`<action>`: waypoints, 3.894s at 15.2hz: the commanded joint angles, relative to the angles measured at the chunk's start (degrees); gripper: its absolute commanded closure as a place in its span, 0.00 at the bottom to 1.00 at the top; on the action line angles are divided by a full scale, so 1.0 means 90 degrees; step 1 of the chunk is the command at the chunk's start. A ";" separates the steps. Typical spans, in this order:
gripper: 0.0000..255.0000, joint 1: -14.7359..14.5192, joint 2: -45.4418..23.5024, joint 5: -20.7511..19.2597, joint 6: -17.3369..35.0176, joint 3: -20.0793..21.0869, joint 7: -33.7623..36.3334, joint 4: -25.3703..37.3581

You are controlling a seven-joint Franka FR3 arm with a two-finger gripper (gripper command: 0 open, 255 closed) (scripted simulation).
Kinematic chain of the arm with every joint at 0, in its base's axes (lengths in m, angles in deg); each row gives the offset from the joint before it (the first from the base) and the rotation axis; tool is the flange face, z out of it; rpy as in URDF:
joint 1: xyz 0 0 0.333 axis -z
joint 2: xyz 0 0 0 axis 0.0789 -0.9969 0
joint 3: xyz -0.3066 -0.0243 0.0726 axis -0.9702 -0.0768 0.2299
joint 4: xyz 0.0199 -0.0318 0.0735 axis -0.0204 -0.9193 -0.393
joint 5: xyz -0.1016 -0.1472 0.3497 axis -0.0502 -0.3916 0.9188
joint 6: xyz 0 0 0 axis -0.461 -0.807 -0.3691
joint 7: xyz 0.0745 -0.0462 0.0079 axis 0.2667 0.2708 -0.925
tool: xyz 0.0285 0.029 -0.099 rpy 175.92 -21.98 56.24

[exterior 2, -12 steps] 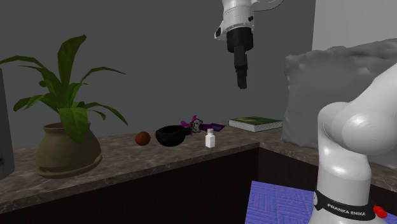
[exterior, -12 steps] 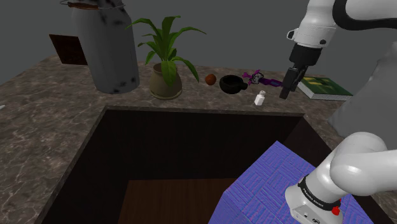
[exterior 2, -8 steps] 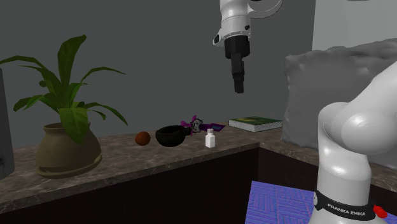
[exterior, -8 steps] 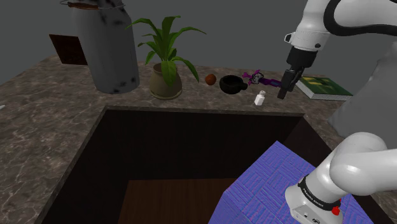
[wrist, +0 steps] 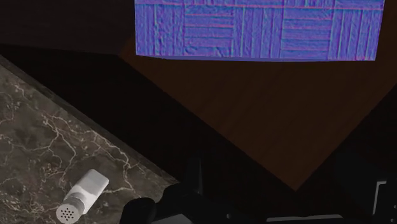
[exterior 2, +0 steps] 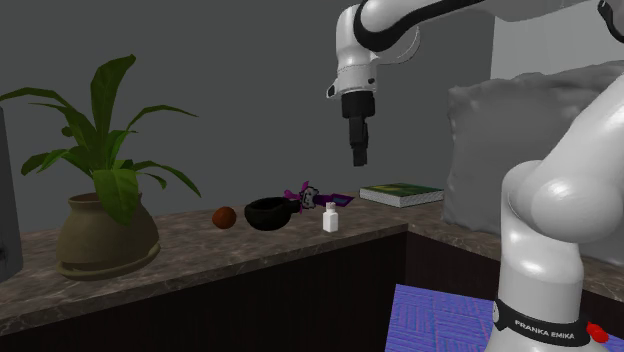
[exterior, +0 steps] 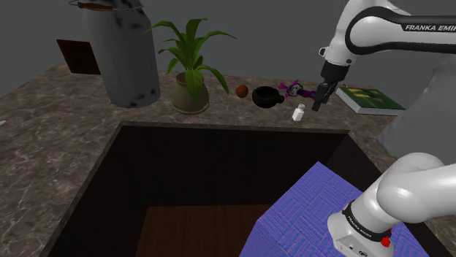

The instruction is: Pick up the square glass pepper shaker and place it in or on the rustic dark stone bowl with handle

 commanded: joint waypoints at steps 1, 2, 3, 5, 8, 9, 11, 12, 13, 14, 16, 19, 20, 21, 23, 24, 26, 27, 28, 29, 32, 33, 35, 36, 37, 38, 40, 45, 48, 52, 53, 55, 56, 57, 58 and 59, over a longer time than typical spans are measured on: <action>0.00 0.0061 -0.0289 -0.0126 0.0333 -0.0183 -0.0222 0.0007; 0.00 0.0093 -0.0451 -0.0180 0.0493 -0.0279 -0.0336 0.0033; 0.00 0.0121 -0.0620 -0.0230 0.0652 -0.0375 -0.0449 0.0067; 0.00 0.0169 -0.0976 -0.0309 0.0964 -0.0567 -0.0676 0.0162; 0.00 0.0230 -0.1550 -0.0372 0.1410 -0.0846 -0.1023 0.0366; 0.00 0.0247 -0.1751 -0.0376 0.1552 -0.0936 -0.1142 0.0450; 0.00 0.0277 -0.2166 -0.0357 0.1823 -0.1111 -0.1386 0.0643; 0.00 0.0293 -0.2380 -0.0333 0.1951 -0.1195 -0.1512 0.0752; 0.00 0.0306 -0.2597 -0.0299 0.2074 -0.1278 -0.1640 0.0868; 0.00 0.0322 -0.2818 -0.0255 0.2191 -0.1356 -0.1772 0.0993; 0.00 0.0359 -0.3271 -0.0135 0.2406 -0.1499 -0.2044 0.1266; 0.00 0.0441 -0.3972 0.0116 0.2674 -0.1673 -0.2472 0.1737; 0.00 0.0479 -0.4211 0.0216 0.2748 -0.1718 -0.2617 0.1910; 0.00 0.0511 -0.4382 0.0291 0.2795 -0.1743 -0.2720 0.2039; 0.00 0.0524 -0.4461 0.0326 0.2959 -0.1739 -0.2745 0.1948; 0.00 0.0528 -0.4503 0.0346 0.3041 -0.1739 -0.2759 0.1905; 0.00 0.0537 -0.4590 0.0387 0.3204 -0.1739 -0.2789 0.1823; 0.00 0.0542 -0.4636 0.0409 0.3285 -0.1738 -0.2805 0.1784; 0.00 0.0546 -0.4683 0.0433 0.3366 -0.1737 -0.2821 0.1747; 0.00 0.0549 -0.4711 0.0447 0.3412 -0.1736 -0.2831 0.1726; 0.00 0.0550 -0.4711 0.0446 0.3412 -0.1736 -0.2831 0.1726; 0.00 0.0550 -0.4711 0.0446 0.3412 -0.1736 -0.2831 0.1726; 0.00 0.0550 -0.4711 0.0446 0.3412 -0.1736 -0.2831 0.1726; 0.00 0.0549 -0.4710 0.0446 0.3411 -0.1736 -0.2831 0.1725; 1.00 0.0549 -0.4710 0.0446 0.3411 -0.1736 -0.2831 0.1725; 1.00 0.0549 -0.4710 0.0446 0.3411 -0.1736 -0.2831 0.1725; 1.00 0.0549 -0.4710 0.0446 0.3411 -0.1736 -0.2831 0.1725; 1.00 0.0550 -0.4709 0.0446 0.3411 -0.1736 -0.2832 0.1725; 1.00 0.0542 -0.4616 0.0400 0.3250 -0.1740 -0.2802 0.1800; 1.00 0.0528 -0.4443 0.0319 0.2925 -0.1744 -0.2751 0.1967; 1.00 0.0525 -0.4403 0.0301 0.2843 -0.1744 -0.2740 0.2012; 1.00 0.0519 -0.4328 0.0267 0.2679 -0.1744 -0.2719 0.2106; 1.00 0.0517 -0.4292 0.0252 0.2596 -0.1743 -0.2710 0.2155; 1.00 0.0514 -0.4257 0.0237 0.2514 -0.1742 -0.2701 0.2205; 1.00 0.0512 -0.4224 0.0223 0.2431 -0.1741 -0.2692 0.2257; 1.00 0.0510 -0.4192 0.0210 0.2349 -0.1740 -0.2685 0.2310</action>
